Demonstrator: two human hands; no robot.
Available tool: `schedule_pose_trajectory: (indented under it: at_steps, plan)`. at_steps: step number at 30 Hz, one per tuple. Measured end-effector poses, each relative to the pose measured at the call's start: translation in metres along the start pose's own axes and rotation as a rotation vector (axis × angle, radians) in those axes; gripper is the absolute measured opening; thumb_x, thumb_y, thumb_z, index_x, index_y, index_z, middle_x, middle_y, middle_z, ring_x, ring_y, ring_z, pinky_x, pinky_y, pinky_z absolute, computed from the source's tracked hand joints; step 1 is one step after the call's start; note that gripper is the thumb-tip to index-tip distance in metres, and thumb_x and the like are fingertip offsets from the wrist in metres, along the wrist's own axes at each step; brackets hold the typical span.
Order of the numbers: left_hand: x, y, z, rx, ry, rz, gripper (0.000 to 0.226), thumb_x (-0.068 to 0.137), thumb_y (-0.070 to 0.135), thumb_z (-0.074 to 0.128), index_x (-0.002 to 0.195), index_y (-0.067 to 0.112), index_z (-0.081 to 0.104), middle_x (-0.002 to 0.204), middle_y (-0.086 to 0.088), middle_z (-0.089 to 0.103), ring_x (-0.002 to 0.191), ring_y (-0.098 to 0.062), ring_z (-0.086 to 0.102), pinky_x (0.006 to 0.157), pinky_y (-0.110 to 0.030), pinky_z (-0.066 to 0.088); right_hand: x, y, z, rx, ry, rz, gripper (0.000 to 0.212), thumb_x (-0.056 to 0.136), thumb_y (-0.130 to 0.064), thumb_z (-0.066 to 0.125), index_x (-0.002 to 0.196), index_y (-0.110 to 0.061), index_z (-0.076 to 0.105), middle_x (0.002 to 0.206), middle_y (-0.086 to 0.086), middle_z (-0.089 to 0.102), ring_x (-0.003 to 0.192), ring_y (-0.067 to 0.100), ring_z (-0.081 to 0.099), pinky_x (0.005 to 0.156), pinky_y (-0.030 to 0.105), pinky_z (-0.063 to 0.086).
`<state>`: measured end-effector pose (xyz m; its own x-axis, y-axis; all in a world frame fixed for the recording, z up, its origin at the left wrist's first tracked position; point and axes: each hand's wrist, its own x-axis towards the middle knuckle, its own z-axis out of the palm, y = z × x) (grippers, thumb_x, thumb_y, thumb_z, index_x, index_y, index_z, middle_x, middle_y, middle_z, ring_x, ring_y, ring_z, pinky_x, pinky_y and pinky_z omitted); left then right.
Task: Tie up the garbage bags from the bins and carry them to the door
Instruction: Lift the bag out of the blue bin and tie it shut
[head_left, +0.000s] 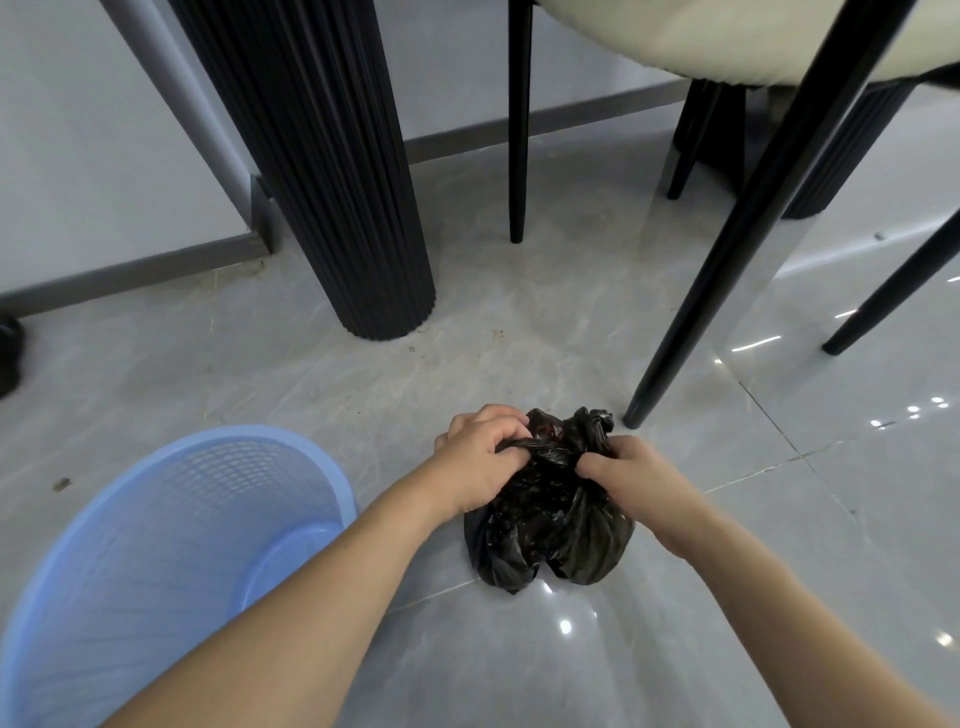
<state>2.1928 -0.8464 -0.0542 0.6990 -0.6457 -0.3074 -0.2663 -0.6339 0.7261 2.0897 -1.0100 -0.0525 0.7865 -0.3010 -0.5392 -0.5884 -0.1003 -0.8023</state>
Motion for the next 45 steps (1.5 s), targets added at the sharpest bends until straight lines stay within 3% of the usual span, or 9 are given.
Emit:
schedule_pose_trajectory:
  at_steps: [7,10,21,24,29,34,37,40,45]
  plan:
    - [-0.001,0.001,0.001,-0.096,0.023,0.002,0.038,0.085,0.020,0.055,0.101,0.054,0.049,0.122,0.019,0.043,0.123,-0.011,0.028,0.105,-0.036,0.027,0.000,0.003,0.001,0.072,-0.026,-0.033,0.016,0.075,-0.022,0.059,0.082,-0.010,0.066,0.070,0.008,0.067,0.066,0.016,0.067,0.063,0.031,0.055]
    - [0.000,0.006,-0.001,0.033,0.049,0.149,0.058,0.083,0.014,0.055,0.122,0.055,0.045,0.121,0.040,0.037,0.115,0.005,0.019,0.102,-0.025,0.010,-0.002,0.001,-0.001,0.188,-0.108,-0.003,0.011,0.069,-0.019,0.058,0.063,-0.021,0.066,0.058,-0.004,0.062,0.048,0.008,0.059,0.043,0.016,0.043]
    - [0.007,-0.001,0.007,0.062,0.004,0.043,0.027,0.089,0.015,0.043,0.085,0.041,0.050,0.116,0.027,0.051,0.121,-0.005,0.026,0.087,-0.018,0.006,-0.001,0.003,-0.001,-0.035,-0.054,-0.143,0.039,0.067,-0.026,0.062,0.092,0.004,0.057,0.090,0.001,0.058,0.072,0.015,0.058,0.057,0.035,0.047]
    - [0.006,-0.002,0.007,0.025,-0.016,-0.017,0.027,0.089,0.018,0.041,0.087,0.042,0.052,0.107,0.022,0.047,0.114,-0.004,0.019,0.092,-0.023,0.006,0.002,0.008,0.006,-0.343,0.131,-0.255,0.020,0.079,-0.029,0.061,0.097,-0.021,0.057,0.103,-0.011,0.044,0.087,0.004,0.055,0.067,0.018,0.040]
    - [0.008,0.001,0.006,-0.011,0.050,-0.033,0.026,0.089,0.021,0.047,0.079,0.043,0.057,0.101,0.012,0.060,0.115,-0.009,0.036,0.090,-0.025,0.008,-0.002,0.013,0.009,-0.387,0.216,-0.448,0.052,0.080,-0.020,0.058,0.122,-0.043,0.038,0.106,-0.024,0.043,0.088,-0.016,0.048,0.065,0.006,0.037]
    - [0.009,0.000,0.009,-0.013,0.091,-0.050,0.027,0.089,0.023,0.047,0.081,0.047,0.057,0.096,0.013,0.063,0.111,-0.011,0.039,0.090,-0.028,0.012,0.002,0.012,0.006,-0.378,0.224,-0.508,0.017,0.082,-0.014,0.057,0.089,-0.029,0.061,0.105,-0.023,0.047,0.091,-0.006,0.053,0.071,0.006,0.040]
    - [0.003,-0.003,0.010,0.078,0.162,-0.029,0.021,0.092,0.033,0.047,0.083,0.052,0.051,0.094,0.016,0.044,0.099,-0.010,0.016,0.088,-0.025,0.010,0.004,0.006,0.003,0.106,0.064,-0.156,0.011,0.081,-0.011,0.058,0.072,-0.005,0.056,0.076,-0.003,0.050,0.058,0.013,0.050,0.058,0.027,0.046]
    - [0.001,-0.001,0.014,0.292,0.262,0.176,0.012,0.092,0.028,0.047,0.089,0.039,0.049,0.086,0.021,0.052,0.098,-0.003,0.026,0.094,-0.032,0.009,0.000,0.003,-0.009,0.552,-0.226,0.125,0.017,0.073,-0.015,0.052,0.060,-0.016,0.041,0.055,-0.002,0.032,0.043,0.011,0.024,0.036,0.021,0.017]
    - [-0.001,-0.001,0.016,0.483,0.292,0.294,0.019,0.088,0.019,0.049,0.096,0.036,0.047,0.101,0.019,0.054,0.106,-0.010,0.041,0.102,-0.037,0.014,-0.004,0.003,-0.012,0.561,-0.536,0.178,0.024,0.077,-0.032,0.055,0.060,-0.017,0.051,0.051,-0.004,0.036,0.039,0.008,0.025,0.040,0.020,0.011]
